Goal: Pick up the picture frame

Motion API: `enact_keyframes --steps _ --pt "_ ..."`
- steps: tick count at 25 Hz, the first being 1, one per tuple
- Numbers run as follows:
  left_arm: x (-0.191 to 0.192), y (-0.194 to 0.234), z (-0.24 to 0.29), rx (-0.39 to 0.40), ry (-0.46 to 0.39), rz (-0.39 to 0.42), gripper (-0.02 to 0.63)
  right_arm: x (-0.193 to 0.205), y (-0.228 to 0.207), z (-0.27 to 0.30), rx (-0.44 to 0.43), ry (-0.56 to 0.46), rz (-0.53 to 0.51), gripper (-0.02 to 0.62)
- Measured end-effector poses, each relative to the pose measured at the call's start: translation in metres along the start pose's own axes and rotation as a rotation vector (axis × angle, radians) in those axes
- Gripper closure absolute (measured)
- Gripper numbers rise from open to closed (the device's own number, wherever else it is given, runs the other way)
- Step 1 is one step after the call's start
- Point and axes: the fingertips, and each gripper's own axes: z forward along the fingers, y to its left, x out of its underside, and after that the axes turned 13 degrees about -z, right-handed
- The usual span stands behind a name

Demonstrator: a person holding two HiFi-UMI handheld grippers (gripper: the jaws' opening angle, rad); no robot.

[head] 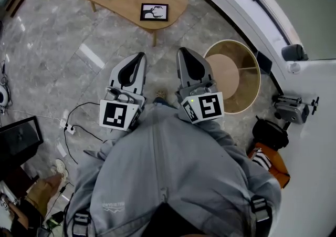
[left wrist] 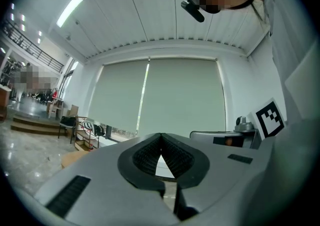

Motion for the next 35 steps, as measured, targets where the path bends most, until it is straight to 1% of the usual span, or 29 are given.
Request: enact_keyframes --steps 4,8,12,18,21,27,35 --pt "0.004 0.001 0.038 -0.030 0.000 0.006 0.588 0.010 -0.037 0.021 -0.024 -0.002 0.015 0.563" --pt "0.007 0.001 0.063 -0.061 0.003 0.010 0.588 0.019 -0.063 0.034 -0.044 -0.002 0.031 0.563" --pt "0.010 0.006 0.075 -0.088 0.017 0.006 0.588 0.028 -0.073 0.044 -0.061 0.008 0.059 0.563" --pt "0.011 0.017 0.081 -0.106 0.020 0.004 0.588 0.035 -0.074 0.055 -0.074 0.019 0.071 0.563" --pt "0.013 0.022 0.086 -0.098 0.025 -0.003 0.588 0.037 -0.076 0.057 -0.064 0.022 0.067 0.563" --pt "0.013 0.038 0.113 -0.063 0.037 -0.008 0.588 0.041 -0.091 0.078 -0.033 0.033 0.056 0.563" --pt "0.010 0.093 0.166 -0.027 0.082 -0.019 0.588 0.055 -0.108 0.146 -0.005 0.064 0.063 0.563"
